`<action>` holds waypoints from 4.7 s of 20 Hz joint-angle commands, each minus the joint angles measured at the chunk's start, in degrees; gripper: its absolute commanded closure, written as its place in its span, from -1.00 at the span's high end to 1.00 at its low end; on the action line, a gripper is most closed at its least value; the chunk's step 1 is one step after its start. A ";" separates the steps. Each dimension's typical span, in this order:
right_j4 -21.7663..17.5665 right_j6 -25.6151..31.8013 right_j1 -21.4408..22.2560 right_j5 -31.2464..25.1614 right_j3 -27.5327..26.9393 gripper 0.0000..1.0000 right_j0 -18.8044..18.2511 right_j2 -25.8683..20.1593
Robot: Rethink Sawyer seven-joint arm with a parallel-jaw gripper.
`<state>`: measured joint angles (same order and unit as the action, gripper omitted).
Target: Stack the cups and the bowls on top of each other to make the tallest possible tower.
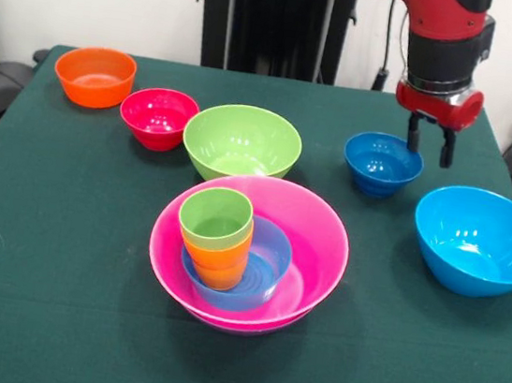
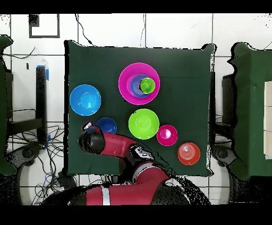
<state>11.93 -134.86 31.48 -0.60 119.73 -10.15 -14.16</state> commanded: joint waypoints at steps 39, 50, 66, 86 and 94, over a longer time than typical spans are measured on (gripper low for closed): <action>-11.29 -0.83 -1.63 -3.55 -9.64 -1.00 -4.62 4.81; -11.29 0.91 12.94 -20.21 -7.48 -1.00 -2.75 8.81; -12.87 1.32 17.13 -28.74 -11.28 -1.00 -1.75 10.70; -20.26 10.02 16.38 -36.74 -22.61 -1.00 -7.80 8.07; -22.95 11.16 16.38 -37.30 -23.65 -1.00 -10.37 6.35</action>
<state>-5.99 -134.86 49.28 -32.42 97.41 -19.42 -2.57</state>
